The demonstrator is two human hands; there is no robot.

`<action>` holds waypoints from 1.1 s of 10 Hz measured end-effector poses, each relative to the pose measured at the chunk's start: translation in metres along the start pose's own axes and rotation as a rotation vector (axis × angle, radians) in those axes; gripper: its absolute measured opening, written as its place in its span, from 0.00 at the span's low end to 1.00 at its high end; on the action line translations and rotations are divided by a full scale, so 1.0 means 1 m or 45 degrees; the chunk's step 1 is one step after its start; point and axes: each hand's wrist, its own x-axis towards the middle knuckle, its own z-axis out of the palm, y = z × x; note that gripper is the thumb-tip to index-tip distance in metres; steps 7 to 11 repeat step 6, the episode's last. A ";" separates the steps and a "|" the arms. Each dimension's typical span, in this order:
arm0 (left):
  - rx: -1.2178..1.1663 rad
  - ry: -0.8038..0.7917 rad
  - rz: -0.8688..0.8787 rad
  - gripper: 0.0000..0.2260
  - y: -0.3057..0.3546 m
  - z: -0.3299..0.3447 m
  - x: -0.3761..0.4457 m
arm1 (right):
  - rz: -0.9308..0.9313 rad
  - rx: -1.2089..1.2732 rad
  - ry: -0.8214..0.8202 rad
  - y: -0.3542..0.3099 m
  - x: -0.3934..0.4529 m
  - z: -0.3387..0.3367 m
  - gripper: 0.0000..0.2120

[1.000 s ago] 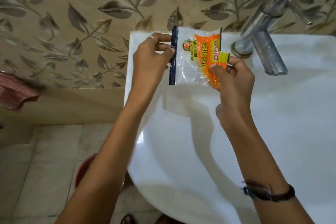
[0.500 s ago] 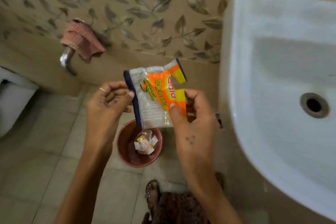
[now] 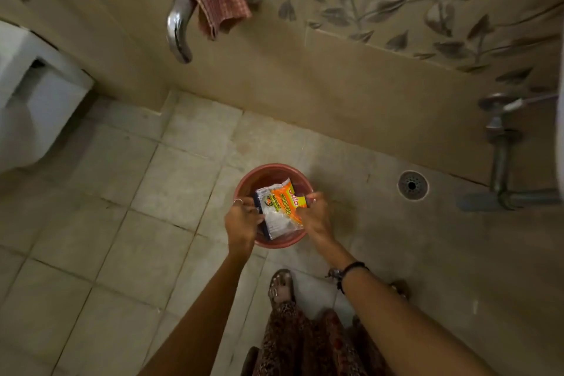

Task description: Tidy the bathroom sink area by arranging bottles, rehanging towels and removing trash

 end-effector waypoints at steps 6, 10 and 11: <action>0.313 -0.332 0.249 0.07 -0.046 0.003 -0.015 | -0.426 -0.657 -0.125 0.026 -0.033 0.005 0.09; 0.313 -0.332 0.249 0.07 -0.046 0.003 -0.015 | -0.426 -0.657 -0.125 0.026 -0.033 0.005 0.09; 0.313 -0.332 0.249 0.07 -0.046 0.003 -0.015 | -0.426 -0.657 -0.125 0.026 -0.033 0.005 0.09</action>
